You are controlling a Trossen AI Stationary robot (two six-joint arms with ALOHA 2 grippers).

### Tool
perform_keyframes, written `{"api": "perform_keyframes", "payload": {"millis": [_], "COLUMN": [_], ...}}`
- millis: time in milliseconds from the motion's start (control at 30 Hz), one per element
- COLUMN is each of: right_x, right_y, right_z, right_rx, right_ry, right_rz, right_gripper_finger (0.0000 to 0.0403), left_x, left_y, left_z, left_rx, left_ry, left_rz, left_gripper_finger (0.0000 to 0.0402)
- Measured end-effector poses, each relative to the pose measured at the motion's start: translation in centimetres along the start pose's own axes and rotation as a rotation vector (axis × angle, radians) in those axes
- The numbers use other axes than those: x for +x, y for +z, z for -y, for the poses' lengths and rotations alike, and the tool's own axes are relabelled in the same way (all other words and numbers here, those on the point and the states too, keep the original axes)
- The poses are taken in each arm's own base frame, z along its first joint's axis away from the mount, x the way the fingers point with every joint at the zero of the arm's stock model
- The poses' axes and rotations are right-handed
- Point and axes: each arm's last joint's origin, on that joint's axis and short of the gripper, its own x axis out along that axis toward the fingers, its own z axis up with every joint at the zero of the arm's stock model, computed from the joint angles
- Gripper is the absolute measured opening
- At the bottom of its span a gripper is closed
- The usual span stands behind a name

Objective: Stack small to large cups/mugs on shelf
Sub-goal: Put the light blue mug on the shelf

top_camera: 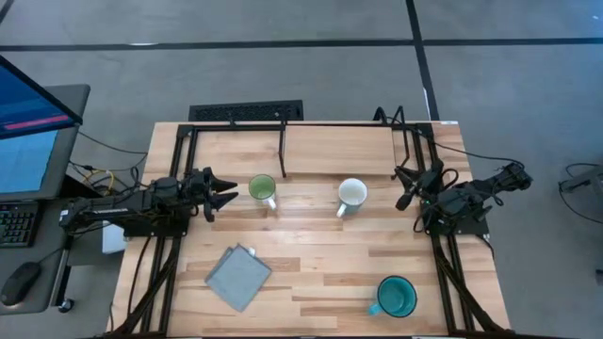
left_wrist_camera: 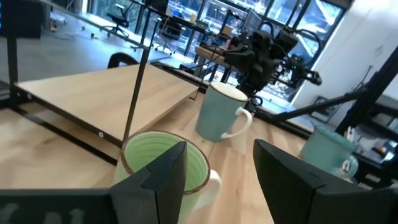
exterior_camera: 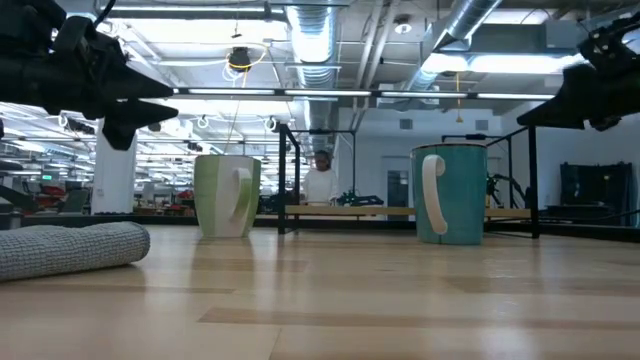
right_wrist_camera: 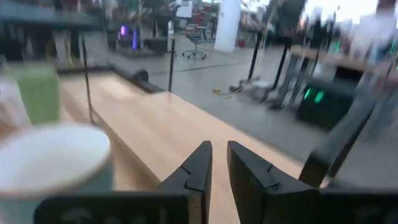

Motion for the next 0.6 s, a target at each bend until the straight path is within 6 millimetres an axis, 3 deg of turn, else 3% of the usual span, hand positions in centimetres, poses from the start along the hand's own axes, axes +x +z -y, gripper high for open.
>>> {"api": "perform_keyframes", "payload": {"millis": [100, 233, 600], "right_x": [0.0, 0.0, 0.0], "right_y": [-0.01, -0.01, -0.01], "right_z": [-0.02, -0.01, -0.02], "right_rx": [-0.154, -0.224, -0.197], "right_ry": [0.003, 0.003, 0.003], "right_rz": [0.0, 0.0, 0.0], "right_gripper_finger": [0.0074, 0.0074, 0.0074], "left_x": [0.0, 0.0, 0.0], "left_y": [0.01, 0.01, 0.08], "left_z": [0.0, 0.0, -0.12], "left_rx": [-0.047, -0.056, -0.036], "left_ry": [0.0, 0.0, 0.044], "left_rz": [0.001, 0.001, 0.022], "left_gripper_finger": [0.0177, 0.0177, 0.0177]}}
